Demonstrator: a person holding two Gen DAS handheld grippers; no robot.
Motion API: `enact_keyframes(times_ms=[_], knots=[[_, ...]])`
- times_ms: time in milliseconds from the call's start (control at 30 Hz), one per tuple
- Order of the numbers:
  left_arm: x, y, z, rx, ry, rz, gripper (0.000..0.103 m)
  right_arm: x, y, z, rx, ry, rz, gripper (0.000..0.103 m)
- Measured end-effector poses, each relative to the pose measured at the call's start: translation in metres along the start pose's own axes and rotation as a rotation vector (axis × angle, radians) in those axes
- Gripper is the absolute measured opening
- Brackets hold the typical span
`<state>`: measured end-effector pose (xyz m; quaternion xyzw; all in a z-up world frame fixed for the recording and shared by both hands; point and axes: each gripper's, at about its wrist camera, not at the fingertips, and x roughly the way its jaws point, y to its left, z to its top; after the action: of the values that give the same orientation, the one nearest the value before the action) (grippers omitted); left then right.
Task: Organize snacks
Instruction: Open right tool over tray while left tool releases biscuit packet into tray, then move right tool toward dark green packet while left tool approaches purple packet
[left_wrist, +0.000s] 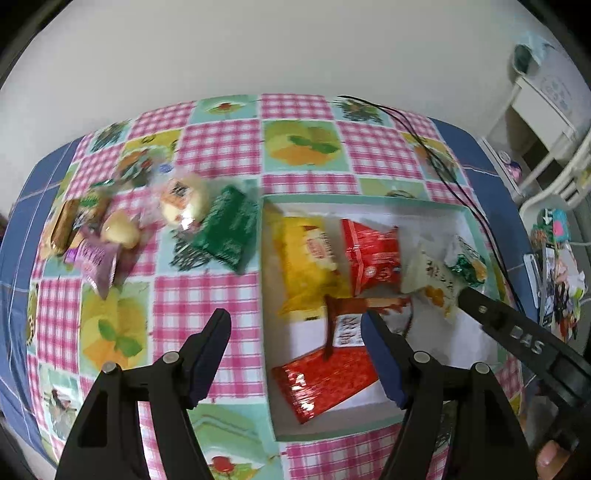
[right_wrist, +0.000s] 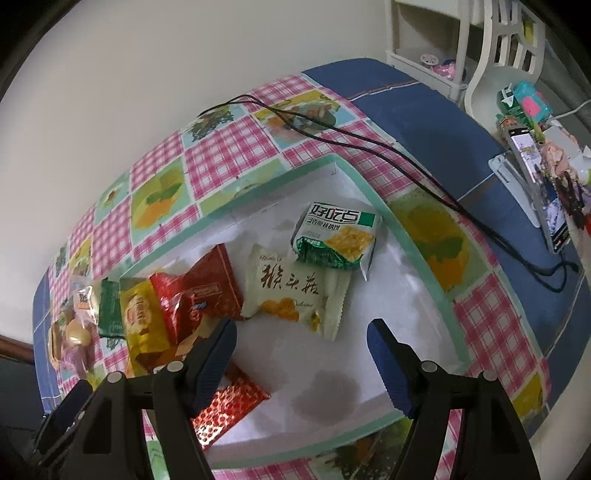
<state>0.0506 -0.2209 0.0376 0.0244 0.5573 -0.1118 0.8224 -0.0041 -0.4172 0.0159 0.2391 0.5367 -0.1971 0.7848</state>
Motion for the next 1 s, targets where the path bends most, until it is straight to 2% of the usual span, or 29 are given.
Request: enact_keyframes(times_ms=[167, 233, 333, 400, 433, 467, 667, 867, 1000], knots=[[-0.005, 0.017, -0.002, -0.040, -0.006, 0.003, 0.075, -0.016, 0.007, -0.011, -0.038, -0.021, -0.011, 0.076], [-0.006, 0.021, -0.002, -0.049, -0.007, 0.002, 0.080, -0.022, 0.007, -0.015, -0.043, -0.032, -0.019, 0.076], [-0.008, 0.028, -0.003, -0.054, -0.007, 0.020, 0.081, -0.029, 0.009, -0.020, -0.049, -0.045, -0.032, 0.077], [-0.008, 0.032, -0.004, -0.051, -0.010, 0.047, 0.087, -0.029, 0.011, -0.023, -0.058, -0.044, -0.038, 0.081], [-0.009, 0.034, -0.004, -0.048, -0.014, 0.057, 0.095, -0.029, 0.013, -0.025, -0.063, -0.040, -0.041, 0.089], [-0.009, 0.036, -0.004, -0.043, -0.017, 0.068, 0.097, -0.028, 0.014, -0.025, -0.064, -0.037, -0.042, 0.097], [-0.010, 0.057, -0.003, -0.054, -0.036, 0.126, 0.099, -0.023, 0.023, -0.027, -0.074, -0.027, -0.040, 0.103], [-0.009, 0.082, 0.001, -0.116, -0.028, 0.122, 0.099, -0.019, 0.033, -0.030, -0.102, -0.017, -0.054, 0.103], [-0.009, 0.095, 0.003, -0.121, -0.027, 0.135, 0.099, -0.018, 0.044, -0.031, -0.122, -0.013, -0.069, 0.103]])
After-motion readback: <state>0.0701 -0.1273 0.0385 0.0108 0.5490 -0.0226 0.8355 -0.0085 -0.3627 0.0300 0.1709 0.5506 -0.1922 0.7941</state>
